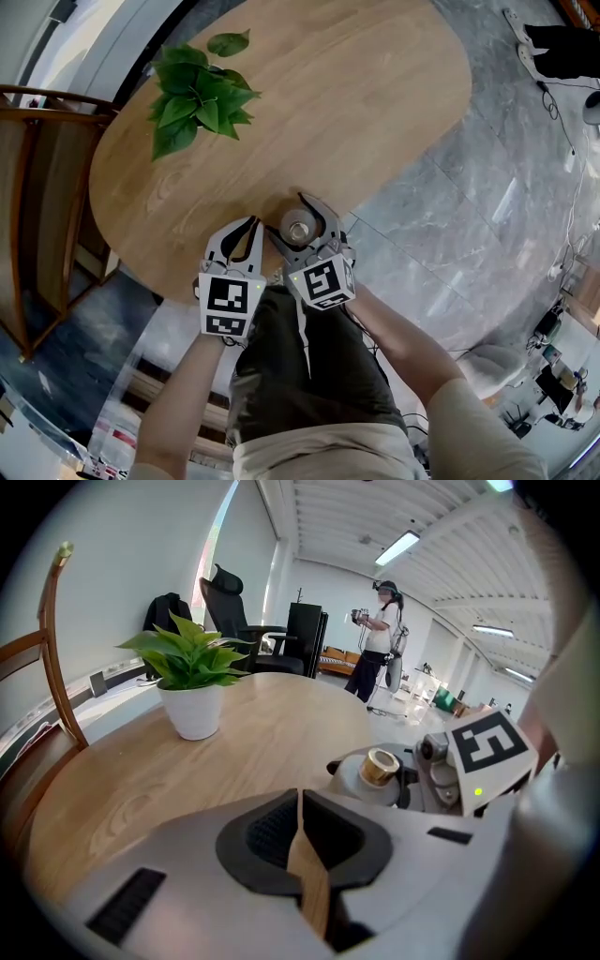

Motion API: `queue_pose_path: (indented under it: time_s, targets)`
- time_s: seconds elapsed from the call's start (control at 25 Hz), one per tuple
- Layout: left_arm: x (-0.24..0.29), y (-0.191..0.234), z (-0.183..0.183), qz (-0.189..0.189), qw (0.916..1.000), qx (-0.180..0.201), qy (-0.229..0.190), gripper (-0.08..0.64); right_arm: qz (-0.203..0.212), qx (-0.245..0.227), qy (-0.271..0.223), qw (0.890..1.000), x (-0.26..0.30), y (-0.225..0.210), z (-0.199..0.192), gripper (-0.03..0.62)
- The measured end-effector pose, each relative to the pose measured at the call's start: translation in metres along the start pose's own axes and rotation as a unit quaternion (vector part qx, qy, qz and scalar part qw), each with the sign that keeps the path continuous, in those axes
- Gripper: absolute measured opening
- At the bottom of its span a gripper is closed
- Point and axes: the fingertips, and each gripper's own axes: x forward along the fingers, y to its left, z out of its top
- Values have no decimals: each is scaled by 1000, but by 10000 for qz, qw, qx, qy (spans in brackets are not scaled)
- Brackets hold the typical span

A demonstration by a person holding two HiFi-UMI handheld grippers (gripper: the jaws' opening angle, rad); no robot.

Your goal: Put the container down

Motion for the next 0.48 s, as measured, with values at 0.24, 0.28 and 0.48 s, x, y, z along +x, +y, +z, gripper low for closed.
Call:
queue_pose_path:
  time_s: [0.24,0.28,0.48]
  targets:
    - [-7,-5,3,-11,10000,-49,67,18,3,547,8,9985,-3,-1,3,339]
    - [-10,-5,4,2,9999,-77,83,18,-24,622,39,9981,-6,-1,4,339]
    - [-28,-6,7,136,9993,-166,298,18,-191,917,453,9946,-26,-6,6,350]
